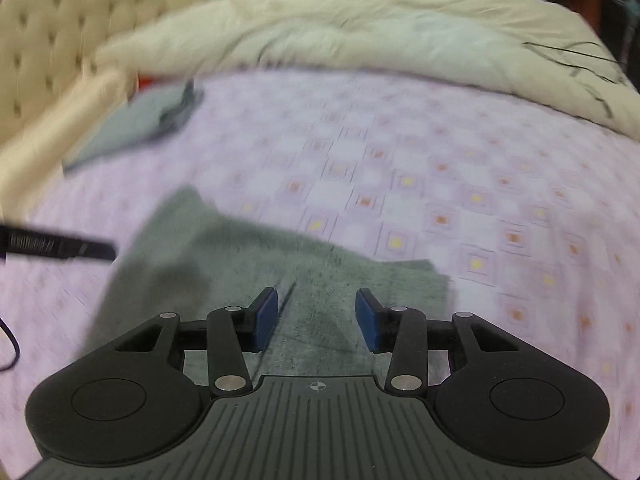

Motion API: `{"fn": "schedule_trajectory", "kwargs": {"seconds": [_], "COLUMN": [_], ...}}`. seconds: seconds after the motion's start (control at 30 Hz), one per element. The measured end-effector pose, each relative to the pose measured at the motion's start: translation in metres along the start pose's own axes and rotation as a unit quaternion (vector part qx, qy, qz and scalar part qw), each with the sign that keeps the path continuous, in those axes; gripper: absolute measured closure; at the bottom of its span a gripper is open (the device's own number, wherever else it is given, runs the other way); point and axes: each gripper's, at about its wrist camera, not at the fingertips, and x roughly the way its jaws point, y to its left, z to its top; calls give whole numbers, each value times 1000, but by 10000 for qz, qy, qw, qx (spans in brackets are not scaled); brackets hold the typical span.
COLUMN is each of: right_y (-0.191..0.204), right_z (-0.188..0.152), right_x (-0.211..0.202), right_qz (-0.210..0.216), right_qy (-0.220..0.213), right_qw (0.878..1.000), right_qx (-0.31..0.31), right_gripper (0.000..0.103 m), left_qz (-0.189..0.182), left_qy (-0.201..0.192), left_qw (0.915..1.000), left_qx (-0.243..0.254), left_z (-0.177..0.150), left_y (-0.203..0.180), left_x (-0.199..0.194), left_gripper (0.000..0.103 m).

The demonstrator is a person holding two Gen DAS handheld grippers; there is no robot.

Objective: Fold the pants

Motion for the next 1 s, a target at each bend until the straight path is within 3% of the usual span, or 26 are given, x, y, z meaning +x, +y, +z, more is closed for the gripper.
{"fn": "schedule_trajectory", "kwargs": {"seconds": [0.13,0.23,0.4,0.47,0.53,0.67,0.87,1.0], "right_y": [-11,-24,-39,-35,-29,-14,7,3], "right_z": [13,21,27,31,31,9,-55,-72], "right_x": [45,58,73,59,38,-12,-27,-28], "right_qz": [-287,-252,-192,-214,-167,-113,-369,-468], "right_qy": [302,359,419,260,-85,-376,375,585], "right_qw": [9991,9983,9944,9950,9964,9975,9981,9955], "right_qx": [72,378,953,945,829,587,335,588], "right_gripper": [63,64,66,66,65,64,64,63], "left_qz": [330,521,486,574,501,428,594,662], "left_qy": [153,395,396,136,-131,-12,899,1011], "left_qw": [9993,9975,9980,9981,9979,9970,9914,9904], "left_qx": [-103,-268,-76,-180,-399,-642,-748,-675], "left_z": [21,32,38,35,26,-14,-87,-90], "left_y": [2,14,14,12,15,13,12,12], "left_x": [45,72,65,41,16,-17,-14,-16], "left_gripper": [82,83,82,83,82,81,81,82]}}
